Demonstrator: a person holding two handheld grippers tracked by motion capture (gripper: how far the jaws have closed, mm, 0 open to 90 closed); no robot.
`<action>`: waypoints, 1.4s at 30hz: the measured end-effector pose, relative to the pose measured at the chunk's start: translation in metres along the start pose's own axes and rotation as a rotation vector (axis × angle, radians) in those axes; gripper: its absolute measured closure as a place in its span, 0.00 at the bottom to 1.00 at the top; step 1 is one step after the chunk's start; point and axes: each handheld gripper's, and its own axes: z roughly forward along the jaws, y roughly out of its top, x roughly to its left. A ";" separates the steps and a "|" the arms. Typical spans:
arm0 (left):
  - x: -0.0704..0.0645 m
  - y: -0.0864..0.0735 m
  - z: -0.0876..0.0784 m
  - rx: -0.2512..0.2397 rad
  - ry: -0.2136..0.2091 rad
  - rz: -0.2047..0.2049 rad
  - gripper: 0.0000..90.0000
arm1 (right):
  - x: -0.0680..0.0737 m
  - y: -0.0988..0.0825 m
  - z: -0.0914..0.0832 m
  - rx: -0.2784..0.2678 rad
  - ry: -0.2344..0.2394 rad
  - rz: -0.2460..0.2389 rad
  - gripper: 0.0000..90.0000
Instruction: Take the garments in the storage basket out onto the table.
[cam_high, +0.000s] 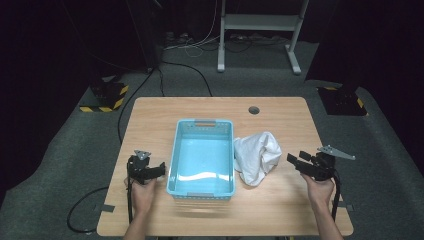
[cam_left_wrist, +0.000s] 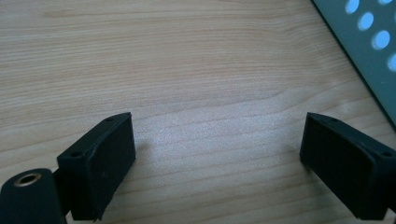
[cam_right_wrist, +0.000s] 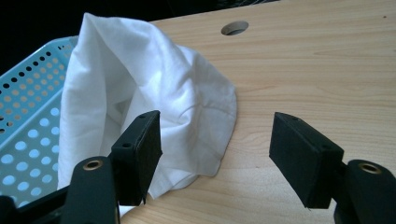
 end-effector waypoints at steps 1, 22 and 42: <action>0.000 0.000 0.000 0.000 0.000 0.000 0.12 | 0.000 -0.001 0.000 0.002 -0.001 -0.002 0.37; 0.000 0.000 0.000 0.000 0.000 0.000 0.12 | -0.003 -0.016 0.014 0.049 -0.048 -0.004 0.37; 0.000 0.000 0.000 0.000 0.000 0.000 0.12 | -0.002 -0.023 0.034 0.106 -0.100 -0.030 0.36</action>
